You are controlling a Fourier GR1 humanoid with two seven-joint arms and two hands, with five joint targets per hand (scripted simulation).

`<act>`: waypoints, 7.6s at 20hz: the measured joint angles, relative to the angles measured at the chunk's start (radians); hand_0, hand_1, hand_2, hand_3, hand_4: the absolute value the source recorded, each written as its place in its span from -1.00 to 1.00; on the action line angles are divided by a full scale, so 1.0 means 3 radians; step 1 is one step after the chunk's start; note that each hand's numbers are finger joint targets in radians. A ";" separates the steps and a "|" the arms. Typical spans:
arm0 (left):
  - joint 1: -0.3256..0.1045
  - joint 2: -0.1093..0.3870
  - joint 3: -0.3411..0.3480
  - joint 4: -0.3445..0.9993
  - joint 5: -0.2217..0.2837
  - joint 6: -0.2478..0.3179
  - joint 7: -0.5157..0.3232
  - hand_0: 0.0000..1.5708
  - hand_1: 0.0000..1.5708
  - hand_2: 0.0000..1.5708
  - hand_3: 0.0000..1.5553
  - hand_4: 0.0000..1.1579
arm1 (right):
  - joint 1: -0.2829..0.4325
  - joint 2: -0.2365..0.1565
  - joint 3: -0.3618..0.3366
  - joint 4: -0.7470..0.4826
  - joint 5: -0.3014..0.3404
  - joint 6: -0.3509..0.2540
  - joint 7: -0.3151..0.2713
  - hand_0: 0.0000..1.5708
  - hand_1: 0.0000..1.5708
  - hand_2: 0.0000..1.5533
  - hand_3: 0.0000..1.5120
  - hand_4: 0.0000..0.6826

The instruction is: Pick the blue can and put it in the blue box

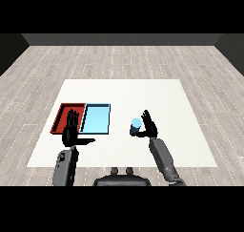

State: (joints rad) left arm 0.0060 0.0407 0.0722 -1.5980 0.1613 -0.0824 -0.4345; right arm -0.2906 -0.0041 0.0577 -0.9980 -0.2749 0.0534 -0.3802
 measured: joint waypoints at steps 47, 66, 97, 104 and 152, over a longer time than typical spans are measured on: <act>-0.0035 -0.0046 -0.0148 0.0105 -0.0134 0.0051 -0.0022 -1.00 -1.00 -1.00 -1.00 -1.00 | -0.0599 -0.0103 0.0584 0.0345 -0.0050 -0.0863 0.0039 0.87 0.87 0.87 0.86 0.90; -0.0359 -0.0133 -0.0659 0.0447 -0.0169 0.0228 0.0345 -1.00 -1.00 -1.00 -1.00 -1.00 | -0.0596 -0.0016 0.0515 -0.0567 0.0349 -0.0767 0.0226 0.82 0.82 0.87 0.88 0.93; -0.1155 -0.0136 -0.1630 0.1586 0.0299 0.1069 0.0200 -1.00 -1.00 -1.00 -1.00 -1.00 | -0.0698 0.0012 0.0955 -0.0815 0.0244 -0.0906 0.0259 0.77 0.77 0.85 0.85 0.93; -0.1369 -0.0136 -0.1698 0.1868 0.0479 0.1086 0.0074 -1.00 -1.00 -1.00 -1.00 -1.00 | -0.0711 0.0013 0.0991 -0.0816 0.0291 -0.0873 0.0276 0.80 0.80 0.84 0.84 0.91; -0.1537 -0.0085 -0.1948 0.2068 0.0575 0.1808 0.0024 1.00 1.00 0.93 0.86 0.90 | -0.0865 -0.0030 0.1682 -0.0816 -0.0294 -0.1245 0.0266 -1.00 -1.00 -1.00 -1.00 -1.00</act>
State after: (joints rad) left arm -0.4552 0.0153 -0.5123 -0.9774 0.3339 0.4599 -0.4273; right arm -0.5501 -0.0130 0.5622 -1.2427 -0.3629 -0.3199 -0.3003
